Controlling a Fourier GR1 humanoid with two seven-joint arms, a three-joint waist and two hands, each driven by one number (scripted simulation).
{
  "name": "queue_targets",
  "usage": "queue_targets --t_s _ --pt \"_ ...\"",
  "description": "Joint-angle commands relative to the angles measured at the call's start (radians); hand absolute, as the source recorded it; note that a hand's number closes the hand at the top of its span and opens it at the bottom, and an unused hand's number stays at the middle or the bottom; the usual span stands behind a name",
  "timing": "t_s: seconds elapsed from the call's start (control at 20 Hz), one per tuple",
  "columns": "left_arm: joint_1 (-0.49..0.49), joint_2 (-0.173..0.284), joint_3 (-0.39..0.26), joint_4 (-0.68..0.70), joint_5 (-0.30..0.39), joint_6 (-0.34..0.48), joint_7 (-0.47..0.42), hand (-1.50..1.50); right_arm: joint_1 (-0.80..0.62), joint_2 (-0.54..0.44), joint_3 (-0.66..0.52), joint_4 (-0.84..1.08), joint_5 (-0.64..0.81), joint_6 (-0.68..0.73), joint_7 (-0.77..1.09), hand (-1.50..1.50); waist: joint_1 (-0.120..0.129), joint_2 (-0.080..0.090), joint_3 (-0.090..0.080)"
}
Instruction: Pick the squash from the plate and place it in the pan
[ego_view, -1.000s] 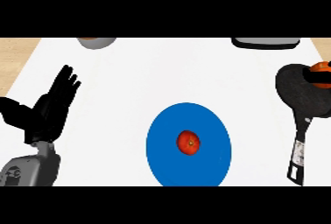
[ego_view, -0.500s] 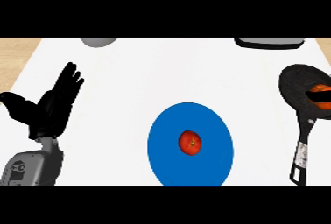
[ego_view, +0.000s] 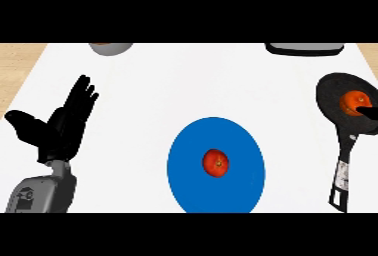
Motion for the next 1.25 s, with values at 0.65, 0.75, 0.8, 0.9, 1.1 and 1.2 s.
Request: queue_targets --t_s 0.65,0.75,0.8,0.9,1.1,1.2 --pt "0.05 0.007 0.029 -0.012 -0.012 0.015 -0.014 0.0 0.302 -0.06 -0.307 -0.125 -0.503 0.564 -0.408 -1.5 -0.057 -0.023 -0.007" --pt "0.071 0.05 0.07 -0.059 0.046 -0.034 0.023 0.0 0.387 -0.027 -0.28 -0.18 -0.516 0.57 -0.461 -1.5 -0.043 -0.021 -0.007" --pt "0.031 0.043 0.051 -0.047 0.025 -0.012 0.068 0.0 0.423 -0.038 -0.296 -0.205 -0.546 0.603 -0.47 -1.5 -0.048 -0.021 -0.007" --pt "0.079 0.039 0.061 -0.061 0.048 -0.042 0.017 0.0 0.482 -0.009 -0.279 -0.288 -0.567 0.638 -0.437 -1.5 -0.048 -0.023 -0.008" --pt "0.088 0.049 0.077 -0.08 0.059 -0.054 0.036 0.0 0.541 0.058 -0.24 -0.491 -0.633 0.622 -0.326 -1.5 -0.041 -0.02 -0.007" --pt "0.043 0.018 0.041 -0.034 0.003 -0.016 0.007 0.0 0.593 0.088 -0.217 -0.584 -0.669 0.644 -0.292 -1.5 -0.041 -0.019 -0.007"
